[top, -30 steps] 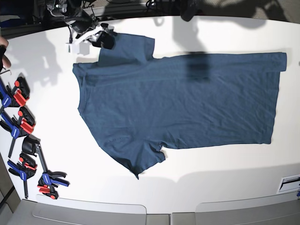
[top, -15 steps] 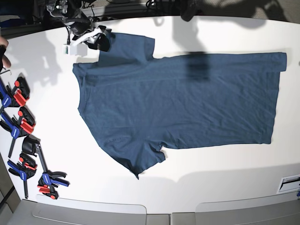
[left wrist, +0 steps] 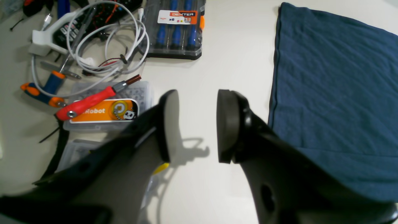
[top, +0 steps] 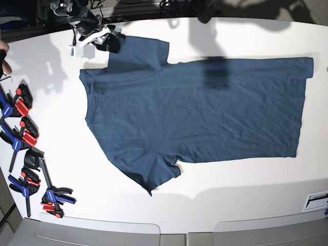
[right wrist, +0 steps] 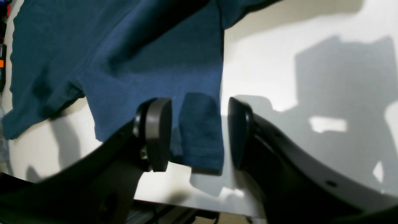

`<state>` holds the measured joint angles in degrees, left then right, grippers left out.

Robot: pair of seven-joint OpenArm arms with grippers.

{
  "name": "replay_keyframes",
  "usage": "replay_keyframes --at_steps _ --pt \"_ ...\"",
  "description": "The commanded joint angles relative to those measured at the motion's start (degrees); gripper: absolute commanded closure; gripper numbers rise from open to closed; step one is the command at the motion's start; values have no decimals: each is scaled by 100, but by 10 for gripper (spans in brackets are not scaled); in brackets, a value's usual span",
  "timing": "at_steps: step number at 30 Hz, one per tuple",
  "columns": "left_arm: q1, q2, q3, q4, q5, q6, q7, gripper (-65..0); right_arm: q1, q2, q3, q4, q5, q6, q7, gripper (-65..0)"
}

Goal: Fold the T-shirt properly
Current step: 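Reposition the right gripper onto the shirt near the sleeve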

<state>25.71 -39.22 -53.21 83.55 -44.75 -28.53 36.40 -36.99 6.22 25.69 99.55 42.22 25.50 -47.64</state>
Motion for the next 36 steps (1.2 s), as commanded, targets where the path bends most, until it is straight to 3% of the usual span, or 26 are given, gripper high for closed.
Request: replay_keyframes --at_steps 1,6,14,18,26,33,36 --pt "0 -168 -66 98 -94 4 -133 -188 -70 26 13 46 -4 -17 -153 -275" --pt "-2 -160 -66 96 -92 7 -133 -188 -68 26 11 46 28 66 -155 -179" --pt "-2 -160 -66 98 -94 7 -136 -188 -66 26 11 46 243 66 -151 -159" --pt "-2 -157 -66 98 -94 4 -136 -188 -28 26 11 46 516 70 -153 0" --pt "-2 -160 -66 96 -92 4 -157 -188 306 26 9 46 1464 1010 -380 0" --pt "-2 -160 -66 98 -92 7 -164 -188 1021 26 -238 46 1453 1088 -402 0" --pt "-2 -160 -66 98 -92 4 -175 -188 1401 26 -592 46 977 1093 -245 0"
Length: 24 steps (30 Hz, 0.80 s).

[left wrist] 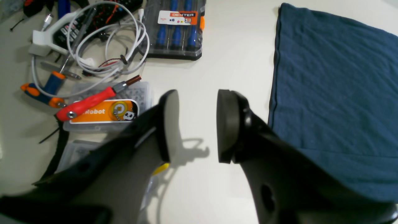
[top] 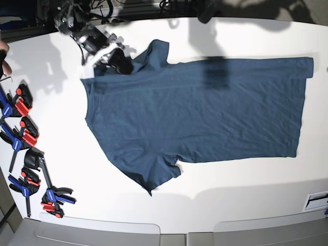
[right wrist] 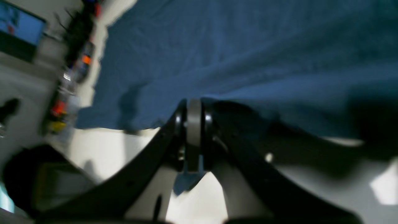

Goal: Fold the T-shirt properly
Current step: 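Reposition the right gripper onto the shirt near the sleeve, then grasp the shirt edge with the right gripper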

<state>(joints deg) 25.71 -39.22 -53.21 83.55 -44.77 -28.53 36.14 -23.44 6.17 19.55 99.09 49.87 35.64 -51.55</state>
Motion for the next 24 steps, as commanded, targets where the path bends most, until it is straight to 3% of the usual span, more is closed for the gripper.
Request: replay_keyframes --at_steps 1,7,11,18,24 --pt "-2 -157 -66 98 -90 7 -149 -188 175 31 -127 92 -24 79 249 0" --pt "0 -157 -66 96 -87 4 -146 -188 831 31 -992 92 -1613 70 901 0" --pt "-2 -157 -66 98 -87 4 -146 -188 1132 31 -1353 92 -2323 -107 1241 0" --pt "-2 -157 -66 96 -87 4 -149 -188 1419 0 -1469 85 -2898 -428 1598 0" --pt "-2 -157 -66 96 -90 7 -151 -188 1491 -2 -1469 74 -2940 -573 1862 0"
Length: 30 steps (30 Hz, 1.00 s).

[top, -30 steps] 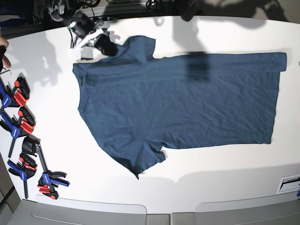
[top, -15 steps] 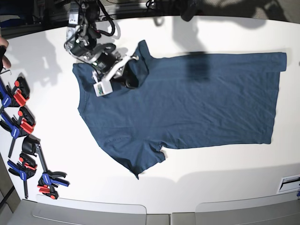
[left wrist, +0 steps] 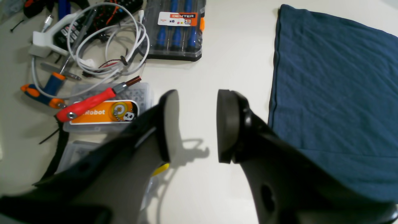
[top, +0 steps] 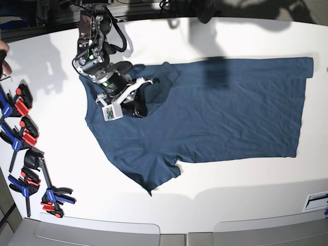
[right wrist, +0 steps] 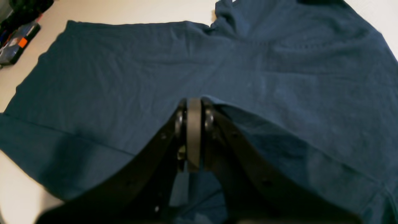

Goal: Fold the T-shirt properly
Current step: 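Grasp the shirt edge with the right gripper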

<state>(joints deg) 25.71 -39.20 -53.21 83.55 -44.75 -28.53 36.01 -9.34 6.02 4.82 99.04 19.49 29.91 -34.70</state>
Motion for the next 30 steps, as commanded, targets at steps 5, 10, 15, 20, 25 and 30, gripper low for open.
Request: replay_keyframes --at_steps 5,10,15,20,25,30 --pt "-2 -160 -66 96 -92 4 -138 -188 96 13 4 79 4 -243 291 0" --pt "-2 -160 -66 96 -92 7 -138 -188 96 13 4 79 -7 -457 348 0" --pt "-2 -160 -66 96 -92 7 -136 -188 94 13 4 79 -4 -466 535 -18" --pt "-2 -160 -66 96 -92 4 -136 -188 96 13 4 79 -2 -468 555 -299" --pt "0 -157 -66 96 -101 4 -116 -188 96 15 22 83 -4 -507 466 -312" --pt "-2 -111 -63 98 -780 -546 319 -188 92 15 442 164 0 -507 -83 -312"
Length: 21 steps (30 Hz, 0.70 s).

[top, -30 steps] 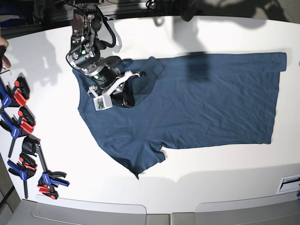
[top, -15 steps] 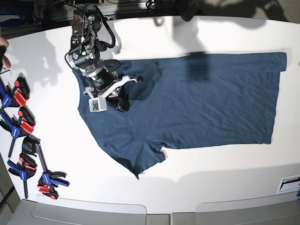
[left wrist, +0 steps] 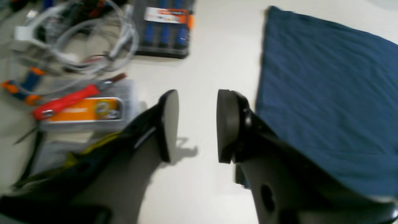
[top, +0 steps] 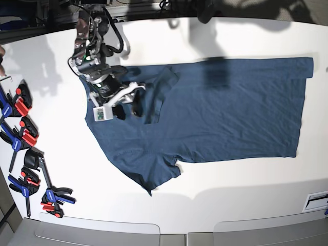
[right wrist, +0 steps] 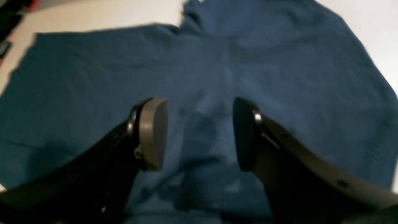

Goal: Fold the T-shirt properly
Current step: 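Grasp the shirt edge with the right gripper, then grasp the hem corner with the left gripper and pull both edges taut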

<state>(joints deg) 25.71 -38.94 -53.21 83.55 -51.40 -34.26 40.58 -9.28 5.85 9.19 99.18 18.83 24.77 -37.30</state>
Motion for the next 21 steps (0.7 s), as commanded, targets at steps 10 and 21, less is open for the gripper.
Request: replay_keyframes --at_steps 10,21 --pt "-7 291 1014 109 -420 -503 136 -188 68 39 1722 317 990 214 -529 -311" --pt "-468 638 2728 120 1327 -433 -586 -62 -345 81 1945 203 1257 791 -643 0"
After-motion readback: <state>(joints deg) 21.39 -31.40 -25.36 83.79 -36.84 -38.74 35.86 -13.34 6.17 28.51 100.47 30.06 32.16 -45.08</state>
